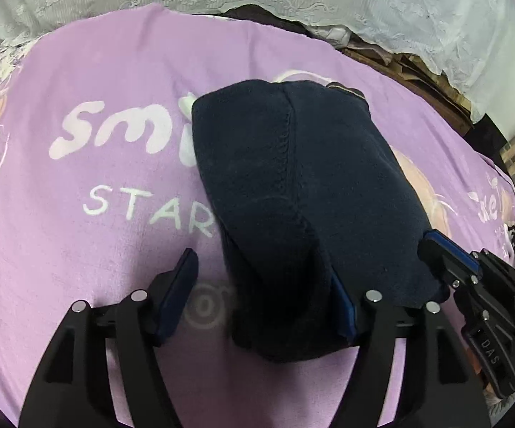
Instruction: Fold small clothes
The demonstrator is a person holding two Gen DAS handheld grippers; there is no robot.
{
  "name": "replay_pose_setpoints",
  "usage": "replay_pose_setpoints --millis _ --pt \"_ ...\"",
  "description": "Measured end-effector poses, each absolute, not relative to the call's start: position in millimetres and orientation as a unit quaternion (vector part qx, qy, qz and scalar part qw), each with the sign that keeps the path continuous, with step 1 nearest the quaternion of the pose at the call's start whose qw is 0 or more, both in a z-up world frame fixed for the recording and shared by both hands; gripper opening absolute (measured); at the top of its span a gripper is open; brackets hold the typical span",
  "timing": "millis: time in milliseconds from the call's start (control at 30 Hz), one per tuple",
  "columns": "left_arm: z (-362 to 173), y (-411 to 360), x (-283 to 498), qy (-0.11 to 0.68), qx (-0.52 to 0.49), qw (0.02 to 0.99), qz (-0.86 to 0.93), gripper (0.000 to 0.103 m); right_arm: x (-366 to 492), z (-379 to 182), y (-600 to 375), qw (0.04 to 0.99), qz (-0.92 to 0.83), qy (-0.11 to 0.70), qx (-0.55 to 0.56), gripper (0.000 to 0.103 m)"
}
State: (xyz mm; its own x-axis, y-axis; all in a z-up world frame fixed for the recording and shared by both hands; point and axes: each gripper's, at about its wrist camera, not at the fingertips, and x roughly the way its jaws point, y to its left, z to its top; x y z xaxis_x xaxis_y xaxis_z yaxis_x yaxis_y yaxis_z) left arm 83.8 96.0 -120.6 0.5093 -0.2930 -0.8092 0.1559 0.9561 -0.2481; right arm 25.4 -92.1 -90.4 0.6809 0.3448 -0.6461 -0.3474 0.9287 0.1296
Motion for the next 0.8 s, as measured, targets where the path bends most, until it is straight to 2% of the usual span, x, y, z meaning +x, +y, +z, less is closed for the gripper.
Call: replay_pose_setpoints --millis 333,433,600,800 --pt "-106 83 68 0.444 -0.033 0.891 -0.089 0.066 24 -90 -96 0.919 0.19 0.347 0.008 0.008" --pt "-93 84 64 0.422 -0.035 0.902 -0.086 0.064 25 -80 -100 0.921 0.189 0.34 0.015 0.006" --pt "-70 76 70 0.387 -0.023 0.919 -0.078 0.064 47 -56 -96 0.93 0.179 0.321 0.017 0.009" --pt "-88 56 93 0.392 0.04 0.919 -0.028 0.064 91 -62 -85 0.921 0.164 0.352 0.033 0.009"
